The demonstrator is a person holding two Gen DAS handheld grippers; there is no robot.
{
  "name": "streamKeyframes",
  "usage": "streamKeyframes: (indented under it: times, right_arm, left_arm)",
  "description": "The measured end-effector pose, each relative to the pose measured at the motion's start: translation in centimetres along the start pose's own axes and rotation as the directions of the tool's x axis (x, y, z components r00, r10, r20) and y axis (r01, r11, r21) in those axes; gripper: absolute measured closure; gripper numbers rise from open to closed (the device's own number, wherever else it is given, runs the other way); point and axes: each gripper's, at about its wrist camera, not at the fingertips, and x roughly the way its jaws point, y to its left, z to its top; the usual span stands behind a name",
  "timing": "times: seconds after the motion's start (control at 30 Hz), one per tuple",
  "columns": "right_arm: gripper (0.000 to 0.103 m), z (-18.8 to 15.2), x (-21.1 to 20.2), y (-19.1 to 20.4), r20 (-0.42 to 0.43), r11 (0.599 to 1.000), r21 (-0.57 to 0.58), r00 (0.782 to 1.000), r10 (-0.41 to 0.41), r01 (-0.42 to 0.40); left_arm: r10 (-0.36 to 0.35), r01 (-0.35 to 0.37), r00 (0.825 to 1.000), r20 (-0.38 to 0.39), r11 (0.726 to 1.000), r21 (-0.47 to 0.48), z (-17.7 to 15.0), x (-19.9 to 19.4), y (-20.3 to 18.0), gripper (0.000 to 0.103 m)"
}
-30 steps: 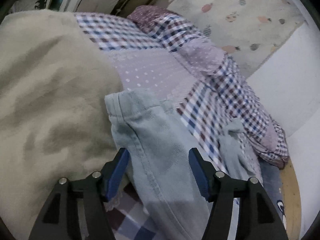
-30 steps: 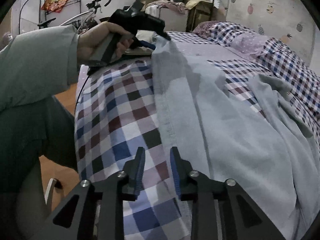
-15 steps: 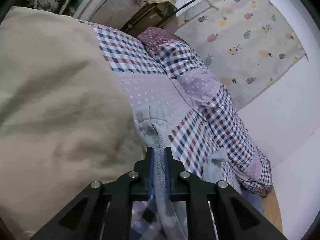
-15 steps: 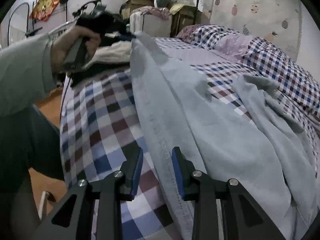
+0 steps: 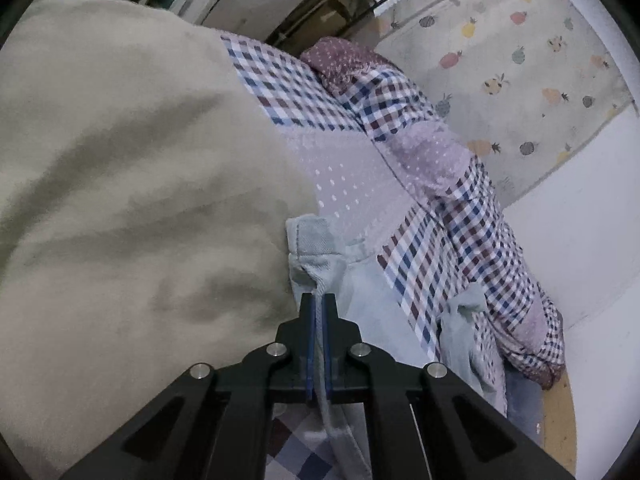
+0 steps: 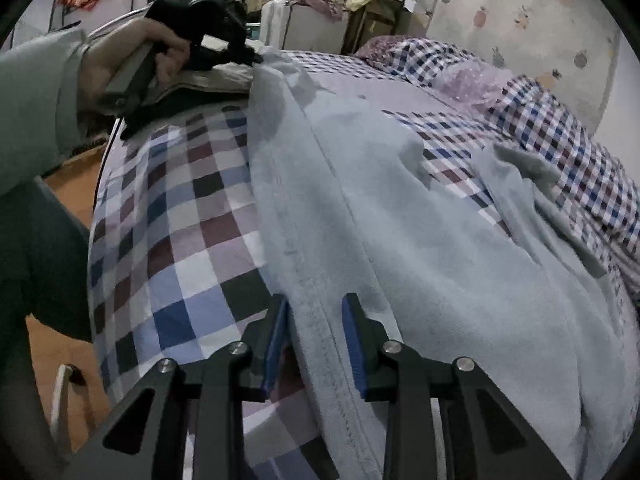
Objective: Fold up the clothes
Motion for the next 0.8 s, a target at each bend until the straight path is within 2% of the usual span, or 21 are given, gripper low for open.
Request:
streamKeyframes:
  times: [0.03, 0.07, 0.17, 0.33, 0.43, 0.5, 0.57, 0.6, 0.63, 0.7, 0.8]
  right_arm:
    - [0.088, 0.1, 0.0, -0.1, 0.004, 1.0, 0.009, 1.0, -0.005, 0.005]
    - [0.101, 0.2, -0.2, -0.1, 0.007, 1.0, 0.016, 1.0, 0.001, -0.001]
    - [0.101, 0.6, -0.9, 0.1, 0.012, 1.0, 0.015, 1.0, 0.026, -0.026]
    - [0.101, 0.9, -3.7, 2.4, 0.025, 0.989, -0.095, 0.993, 0.119, -0.116]
    - [0.101, 0.3, -4.3, 1.8, 0.005, 0.974, -0.085, 0.977, 0.213, -0.212]
    - [0.1, 0.1, -4.2, 1.5, 0.007, 0.971, -0.073, 0.973, 0.229, -0.228]
    - [0.1, -0.1, -3.9, 1.4, 0.008, 0.971, -0.058, 0.973, 0.231, -0.23]
    - [0.099, -0.2, -3.5, 1.4, 0.007, 0.973, -0.05, 0.974, 0.225, -0.225]
    - [0.098, -0.3, -3.3, 1.5, 0.003, 0.975, -0.046, 0.976, 0.218, -0.217]
    - [0.097, -0.6, -2.7, 1.7, -0.006, 0.979, -0.038, 0.979, 0.203, -0.203]
    - [0.097, 0.0, -4.0, 1.4, 0.044, 0.979, -0.031, 0.978, 0.204, -0.203]
  left_arm:
    - [0.007, -0.007, 1.0, -0.009, 1.0, 0.001, 0.1, 0.3, 0.1, 0.096]
    - [0.011, -0.011, 1.0, -0.018, 1.0, 0.0, 0.1, 0.5, 0.2, 0.094]
    - [0.005, -0.005, 0.999, -0.035, 1.0, 0.001, 0.3, 0.9, 0.3, 0.085]
    - [-0.023, 0.024, 0.998, -0.05, 1.0, 0.008, 0.4, 1.1, 0.1, 0.072]
    - [-0.04, 0.041, 0.997, -0.059, 0.999, 0.012, 0.4, 1.2, 0.0, 0.062]
    - [-0.052, 0.053, 0.997, -0.066, 0.999, 0.015, 0.4, 1.3, 0.0, 0.057]
    - [-0.07, 0.07, 0.996, -0.056, 0.997, 0.009, 0.6, 1.4, 0.0, 0.057]
    - [-0.062, 0.062, 0.997, -0.056, 0.998, 0.005, 0.6, 1.6, 0.0, 0.061]
    - [-0.051, 0.051, 0.997, -0.057, 0.999, 0.002, 0.6, 1.8, 0.1, 0.075]
    - [-0.041, 0.04, 0.997, -0.065, 0.999, -0.018, 0.6, 2.3, 0.4, 0.088]
    - [-0.105, 0.101, 0.994, -0.039, 0.991, -0.09, 0.7, 2.0, 0.9, 0.098]
